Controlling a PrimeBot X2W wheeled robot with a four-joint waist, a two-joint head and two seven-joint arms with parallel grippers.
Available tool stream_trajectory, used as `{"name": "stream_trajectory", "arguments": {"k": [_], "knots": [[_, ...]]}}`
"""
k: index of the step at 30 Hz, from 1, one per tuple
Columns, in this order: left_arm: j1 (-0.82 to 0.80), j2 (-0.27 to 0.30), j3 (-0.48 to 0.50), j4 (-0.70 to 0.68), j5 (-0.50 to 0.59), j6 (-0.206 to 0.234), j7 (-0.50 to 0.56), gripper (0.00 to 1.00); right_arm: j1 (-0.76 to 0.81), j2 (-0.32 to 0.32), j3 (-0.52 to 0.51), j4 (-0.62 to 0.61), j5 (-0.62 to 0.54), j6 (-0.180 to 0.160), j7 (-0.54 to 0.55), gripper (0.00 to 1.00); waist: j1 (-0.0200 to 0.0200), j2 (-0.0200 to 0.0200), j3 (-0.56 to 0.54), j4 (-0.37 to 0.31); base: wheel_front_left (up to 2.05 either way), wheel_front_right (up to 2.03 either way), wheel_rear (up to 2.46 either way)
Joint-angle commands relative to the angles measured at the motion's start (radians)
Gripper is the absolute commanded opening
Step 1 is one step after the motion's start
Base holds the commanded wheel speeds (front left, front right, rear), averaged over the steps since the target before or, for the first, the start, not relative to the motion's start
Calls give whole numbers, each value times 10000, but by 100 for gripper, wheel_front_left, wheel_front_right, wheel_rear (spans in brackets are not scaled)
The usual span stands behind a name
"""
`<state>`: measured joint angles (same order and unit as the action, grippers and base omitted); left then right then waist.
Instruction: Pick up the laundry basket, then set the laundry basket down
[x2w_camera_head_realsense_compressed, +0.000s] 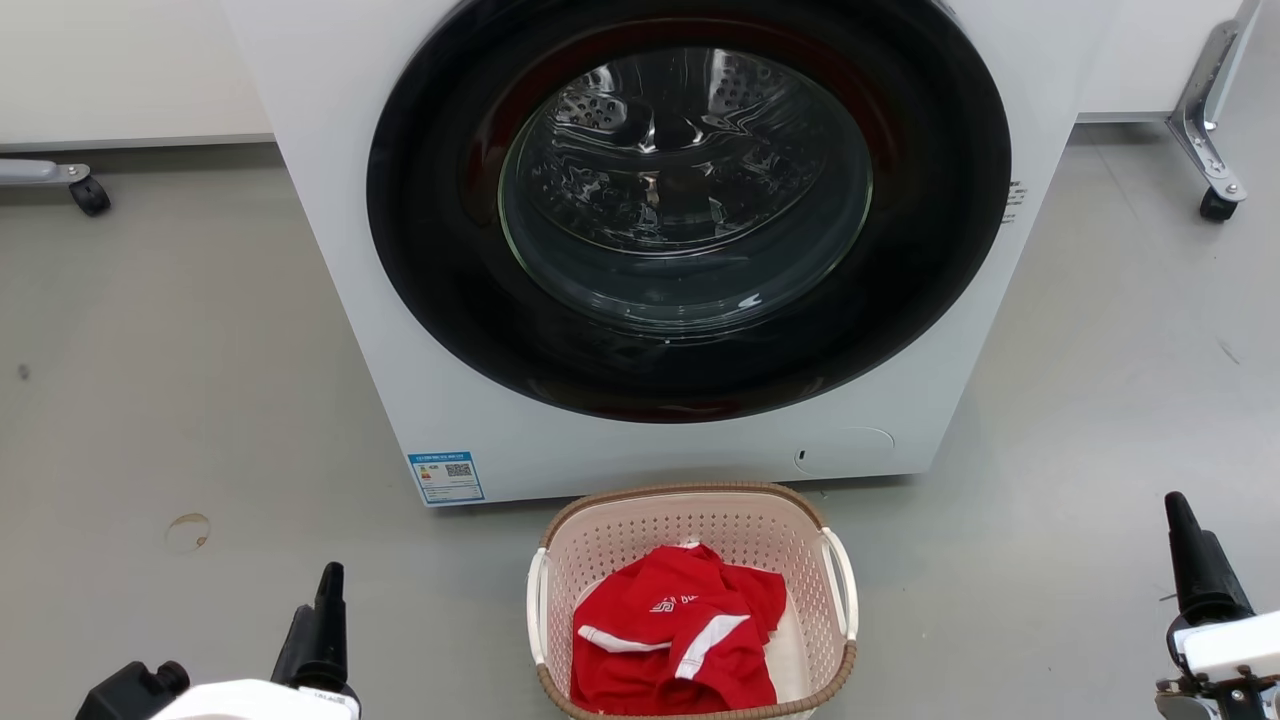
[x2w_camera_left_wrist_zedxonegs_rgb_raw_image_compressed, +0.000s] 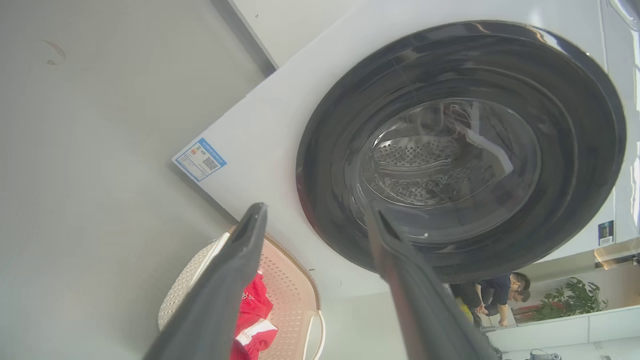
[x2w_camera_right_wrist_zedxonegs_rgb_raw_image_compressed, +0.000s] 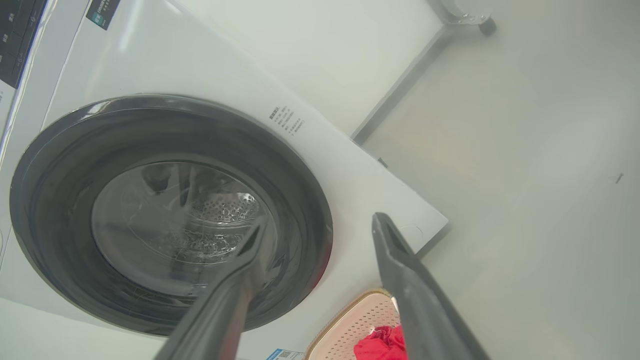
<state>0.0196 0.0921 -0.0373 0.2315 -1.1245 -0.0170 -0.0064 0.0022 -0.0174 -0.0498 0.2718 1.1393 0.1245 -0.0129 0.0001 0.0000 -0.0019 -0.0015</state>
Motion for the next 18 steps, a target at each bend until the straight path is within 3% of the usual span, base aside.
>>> {"name": "stream_trajectory", "arguments": {"k": [1,18], "knots": [[-184,185,22,-346,334,87,-116,100,-433,-300,60,-349,-342,24,-194,100,-1,0,-3,0,0,0,0],[-89,685,-599,-798,2681,761,-456,100,-431,-323,293,-637,-2668,33,-723,100,-1,0,-26,-6,0,0,0]]}}
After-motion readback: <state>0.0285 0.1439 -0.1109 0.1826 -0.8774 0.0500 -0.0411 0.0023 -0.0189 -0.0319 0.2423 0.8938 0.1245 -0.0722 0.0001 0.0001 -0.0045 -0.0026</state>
